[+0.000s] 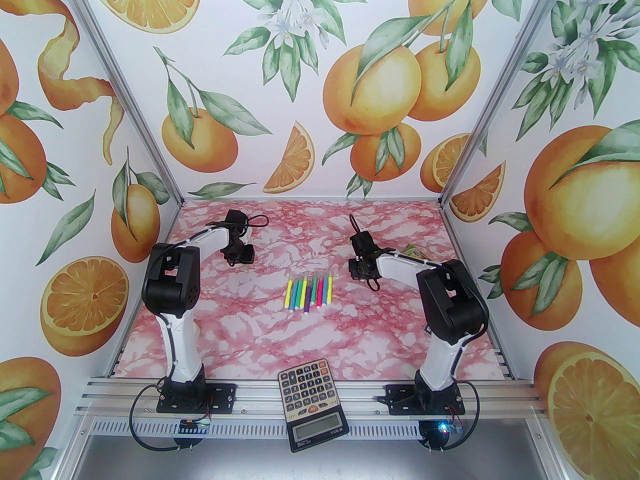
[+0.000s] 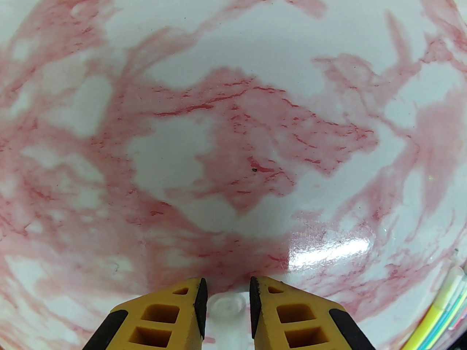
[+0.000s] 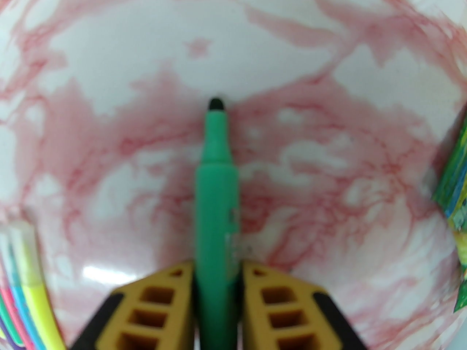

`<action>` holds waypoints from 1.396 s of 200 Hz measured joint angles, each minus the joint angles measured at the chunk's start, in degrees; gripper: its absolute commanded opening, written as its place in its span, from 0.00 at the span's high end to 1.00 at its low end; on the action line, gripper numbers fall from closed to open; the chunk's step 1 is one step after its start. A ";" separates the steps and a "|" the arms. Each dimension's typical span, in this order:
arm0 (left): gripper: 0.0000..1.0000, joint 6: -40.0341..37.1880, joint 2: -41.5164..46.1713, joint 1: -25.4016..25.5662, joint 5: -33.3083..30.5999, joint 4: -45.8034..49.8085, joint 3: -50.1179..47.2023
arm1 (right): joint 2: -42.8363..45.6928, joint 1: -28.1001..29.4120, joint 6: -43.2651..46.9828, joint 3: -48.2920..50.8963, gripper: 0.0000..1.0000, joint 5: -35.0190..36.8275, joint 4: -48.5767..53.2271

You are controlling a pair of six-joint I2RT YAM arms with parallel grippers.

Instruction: Open the pen caps

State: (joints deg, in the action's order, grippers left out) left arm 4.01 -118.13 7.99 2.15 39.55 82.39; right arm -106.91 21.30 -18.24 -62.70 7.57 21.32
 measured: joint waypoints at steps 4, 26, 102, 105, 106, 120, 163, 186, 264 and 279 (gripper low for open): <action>0.71 0.00 0.02 0.00 0.04 0.00 0.00 | -0.02 0.00 0.00 -0.07 0.74 0.00 0.02; 0.69 -0.07 0.00 0.00 0.37 -0.04 0.00 | -0.02 0.00 0.00 -0.11 0.73 0.00 0.13; 0.54 -0.09 0.04 0.02 2.03 -0.17 0.00 | -0.09 -0.07 0.09 -0.33 0.60 0.02 0.42; 0.54 -0.11 0.07 0.02 2.10 -0.20 0.00 | -0.04 -0.09 0.15 -0.33 0.60 0.02 0.42; 0.54 -0.11 0.07 0.02 2.12 -0.17 0.00 | -0.02 -0.11 0.13 -0.33 0.60 0.00 0.42; 0.52 -0.09 0.11 0.02 2.38 -0.15 -0.02 | 0.20 -0.11 0.28 -0.33 0.58 0.00 0.66; 0.43 0.11 0.76 0.02 2.93 -0.31 -0.46 | 4.02 0.04 1.42 -0.28 0.51 -0.02 2.08; 0.39 0.37 2.62 0.00 2.78 -0.26 -1.55 | 7.54 0.81 2.03 -0.26 0.49 -0.02 2.69; 0.32 1.49 20.20 0.31 6.58 -4.85 -9.31 | 12.55 9.73 1.88 1.14 0.48 -2.54 5.44; 0.31 1.90 23.04 0.61 7.32 -6.49 -12.11 | 12.59 11.26 1.18 1.46 0.48 -3.72 5.53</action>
State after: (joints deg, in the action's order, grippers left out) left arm 5.91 -95.09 8.60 9.47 33.06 70.28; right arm -94.32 32.56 -17.06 -61.23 3.86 26.85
